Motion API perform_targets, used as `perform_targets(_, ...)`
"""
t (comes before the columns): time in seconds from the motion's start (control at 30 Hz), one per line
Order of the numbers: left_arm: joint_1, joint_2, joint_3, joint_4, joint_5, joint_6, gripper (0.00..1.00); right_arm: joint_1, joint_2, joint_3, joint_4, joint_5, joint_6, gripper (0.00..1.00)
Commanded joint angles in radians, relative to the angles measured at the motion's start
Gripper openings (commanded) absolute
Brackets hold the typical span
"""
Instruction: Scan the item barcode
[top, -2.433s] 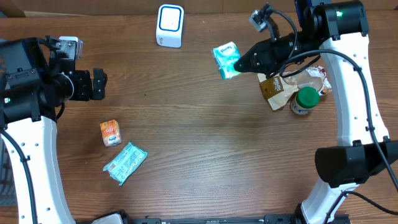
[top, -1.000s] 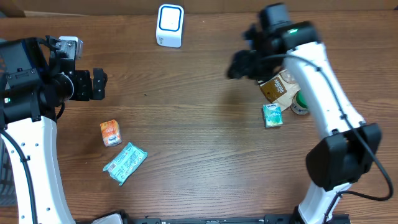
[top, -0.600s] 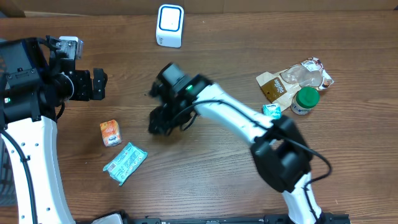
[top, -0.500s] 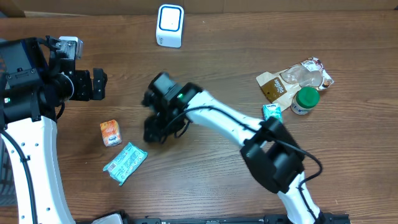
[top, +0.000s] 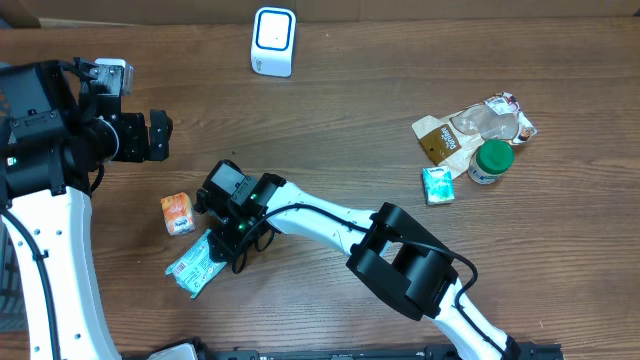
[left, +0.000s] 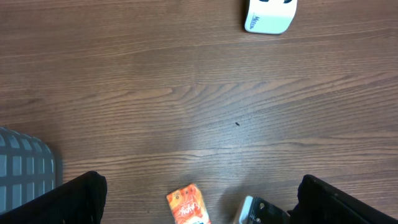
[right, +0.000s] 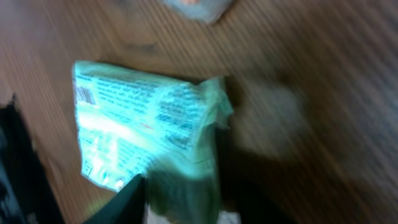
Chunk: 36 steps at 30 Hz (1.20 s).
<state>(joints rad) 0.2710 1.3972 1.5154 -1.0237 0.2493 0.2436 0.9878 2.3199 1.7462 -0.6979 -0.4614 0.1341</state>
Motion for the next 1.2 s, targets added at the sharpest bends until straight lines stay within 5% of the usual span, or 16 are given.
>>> perform_targets(0.0, 0.007, 0.002, 0.005, 0.003, -0.002, 0.023, 1.00, -0.006, 0.033, -0.006, -0.002, 0.020, 0.024, 0.23)
perform_targets(0.07, 0.007, 0.002, 0.005, 0.003, -0.002, 0.023, 1.00, -0.010, 0.033, -0.006, -0.003, 0.019, 0.032, 0.04)
perform_targets(0.73, 0.007, 0.002, 0.005, 0.003, -0.002, 0.023, 1.00, -0.383, -0.103, 0.031, -0.353, 0.061, 0.259, 0.04)
perform_targets(1.0, 0.007, 0.002, 0.005, 0.003, -0.002, 0.023, 1.00, -0.404, -0.103, 0.027, -0.339, 0.069, 0.258, 0.48)
perform_targets(1.17, 0.007, 0.002, 0.005, 0.003, -0.002, 0.023, 1.00, -0.443, -0.100, 0.023, -0.321, 0.087, 0.256, 0.50)
